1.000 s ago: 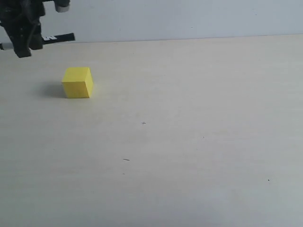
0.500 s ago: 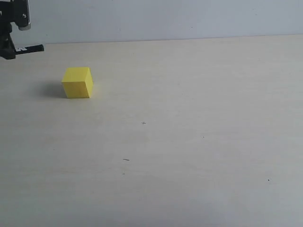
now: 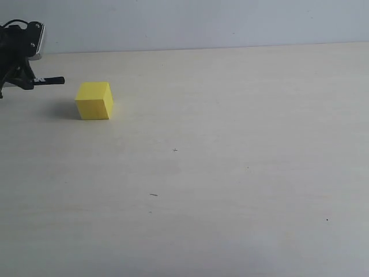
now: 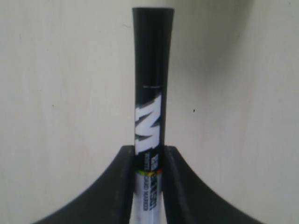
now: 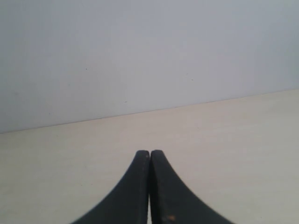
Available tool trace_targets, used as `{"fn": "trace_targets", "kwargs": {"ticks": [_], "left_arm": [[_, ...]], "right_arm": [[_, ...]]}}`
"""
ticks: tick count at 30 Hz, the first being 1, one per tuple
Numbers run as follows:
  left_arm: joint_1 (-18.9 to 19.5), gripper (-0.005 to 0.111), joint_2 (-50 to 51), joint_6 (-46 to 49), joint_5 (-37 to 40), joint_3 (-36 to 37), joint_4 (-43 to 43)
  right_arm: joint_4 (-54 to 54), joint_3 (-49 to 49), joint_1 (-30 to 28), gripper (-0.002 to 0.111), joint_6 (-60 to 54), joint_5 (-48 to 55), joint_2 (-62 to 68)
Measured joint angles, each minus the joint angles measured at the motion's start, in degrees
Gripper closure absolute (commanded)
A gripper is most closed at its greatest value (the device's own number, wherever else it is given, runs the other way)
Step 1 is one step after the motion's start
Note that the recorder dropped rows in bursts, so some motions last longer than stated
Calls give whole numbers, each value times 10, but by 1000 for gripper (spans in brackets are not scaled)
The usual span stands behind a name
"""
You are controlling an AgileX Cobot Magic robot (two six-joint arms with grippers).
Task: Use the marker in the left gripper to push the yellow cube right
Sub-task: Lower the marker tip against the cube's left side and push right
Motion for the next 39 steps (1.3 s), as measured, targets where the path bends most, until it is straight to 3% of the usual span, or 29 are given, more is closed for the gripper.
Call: {"fn": "trace_targets", "kwargs": {"ticks": [4, 10, 15, 28, 39], "left_arm": [[0, 107, 32, -9, 42, -35, 0], [-4, 107, 51, -39, 65, -40, 60], [-9, 107, 53, -43, 73, -40, 63], [-107, 107, 53, -50, 50, -41, 61], [-62, 107, 53, -84, 61, -41, 67]], "right_arm": [[0, 0, 0, 108, 0, 0, 0], [0, 0, 0, 108, 0, 0, 0], [0, 0, 0, 108, 0, 0, 0], [0, 0, 0, 108, 0, 0, 0], [0, 0, 0, 108, 0, 0, 0]]}}
